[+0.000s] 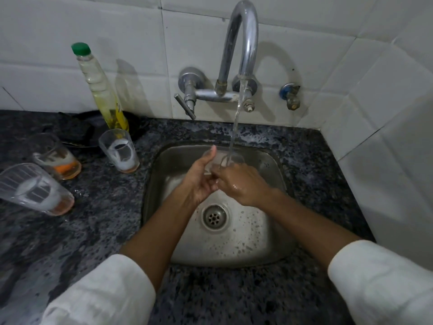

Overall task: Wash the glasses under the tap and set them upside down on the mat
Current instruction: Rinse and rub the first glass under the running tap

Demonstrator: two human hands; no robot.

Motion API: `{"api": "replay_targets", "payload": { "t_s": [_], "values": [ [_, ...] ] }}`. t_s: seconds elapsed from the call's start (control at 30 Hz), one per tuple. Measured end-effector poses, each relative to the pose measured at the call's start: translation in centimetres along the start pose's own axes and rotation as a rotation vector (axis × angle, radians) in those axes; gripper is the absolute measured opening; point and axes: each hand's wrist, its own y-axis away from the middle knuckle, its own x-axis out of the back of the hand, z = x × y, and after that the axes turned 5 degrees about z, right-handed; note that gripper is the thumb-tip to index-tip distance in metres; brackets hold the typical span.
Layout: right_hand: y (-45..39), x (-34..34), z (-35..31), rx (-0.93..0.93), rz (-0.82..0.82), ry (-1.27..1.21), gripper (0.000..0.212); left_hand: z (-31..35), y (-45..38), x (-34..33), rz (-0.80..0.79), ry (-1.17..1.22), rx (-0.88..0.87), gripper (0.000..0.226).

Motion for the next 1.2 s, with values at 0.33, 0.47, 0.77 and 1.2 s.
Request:
{"api": "replay_targets", "payload": {
  "t_s": [0.33, 0.47, 0.77, 1.2],
  "values": [
    [0.2, 0.4, 1.1, 0.072, -0.075, -0.055, 0.013, -0.7, 0.0, 0.0, -0.020, -0.003, 0.004, 0.063],
    [-0.3, -0.2, -1.0, -0.097, 0.205, -0.488, 0.027, -2.2, 1.2, -0.1, -0.159, 0.205, -0.023, 0.062],
    [0.8, -0.7, 0.6, -0.018, -0.017, -0.280, 0.022, -1.2, 1.2, 0.1, 0.140, 0.008, 0.061, 0.052],
    [-1.2, -6.4, -2.5, -1.288, 0.603, -2.159, 0.038, -1.6, 3.3, -2.6, 0.378, -0.761, -0.810, 0.066]
  ]
}}
